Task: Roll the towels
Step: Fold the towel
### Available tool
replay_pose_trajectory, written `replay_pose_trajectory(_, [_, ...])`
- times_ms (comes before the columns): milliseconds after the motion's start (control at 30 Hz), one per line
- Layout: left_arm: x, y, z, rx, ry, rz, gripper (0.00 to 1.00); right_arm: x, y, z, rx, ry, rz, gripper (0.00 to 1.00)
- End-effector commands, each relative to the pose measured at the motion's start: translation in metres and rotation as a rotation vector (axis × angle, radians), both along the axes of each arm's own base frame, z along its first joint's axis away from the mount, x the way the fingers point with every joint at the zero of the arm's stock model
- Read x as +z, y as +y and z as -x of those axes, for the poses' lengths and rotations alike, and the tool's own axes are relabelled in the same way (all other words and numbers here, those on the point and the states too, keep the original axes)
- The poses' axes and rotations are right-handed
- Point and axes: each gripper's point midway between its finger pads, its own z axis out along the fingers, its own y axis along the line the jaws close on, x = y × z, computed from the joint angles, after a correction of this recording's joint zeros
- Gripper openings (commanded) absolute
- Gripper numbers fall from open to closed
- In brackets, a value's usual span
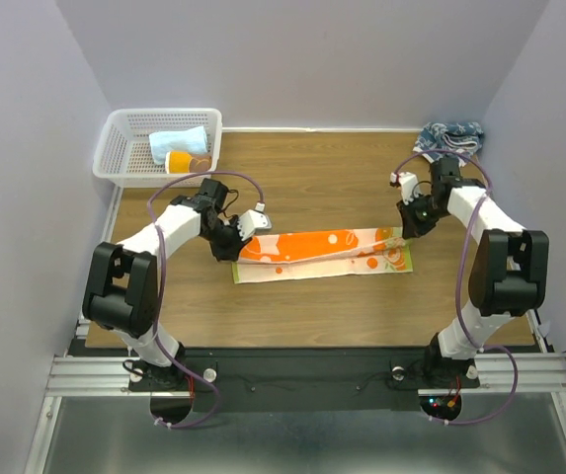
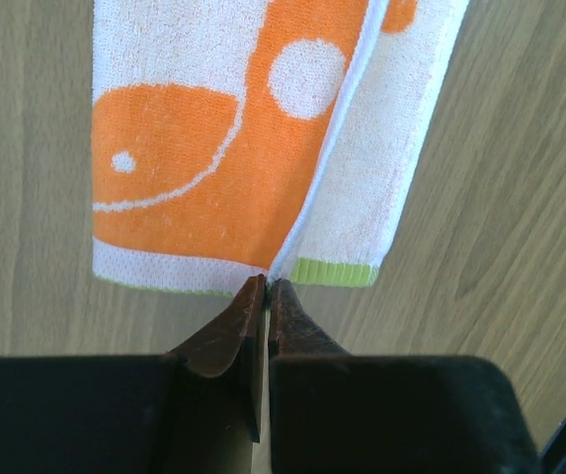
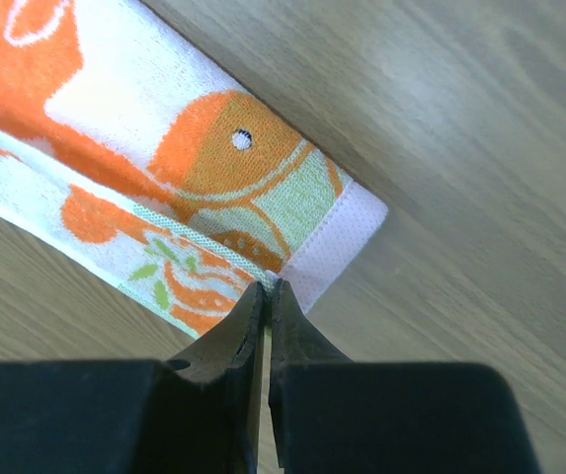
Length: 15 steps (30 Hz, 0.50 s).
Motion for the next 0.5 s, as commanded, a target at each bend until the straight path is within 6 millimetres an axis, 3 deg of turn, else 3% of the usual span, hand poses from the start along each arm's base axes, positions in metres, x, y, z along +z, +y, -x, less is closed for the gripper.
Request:
replay_pose_trajectory(0, [0.025,0.002,0.012,-0.038,-0.018,0.007,0.0,0.032,-0.009,-0.014,-0.001,-0.13,0.036,0.01])
replay_pose_trajectory(233, [0.007,0.007,0.031,-0.059,0.035,-0.011,0.0,0.016,-0.01,0.002,0.033,-0.094,0.051,0.01])
replay_pose_trajectory(467, [-0.013,0.011,0.033,-0.055,0.064,-0.038,0.0,-0.007,-0.006,0.02,0.058,-0.02,0.027,0.01])
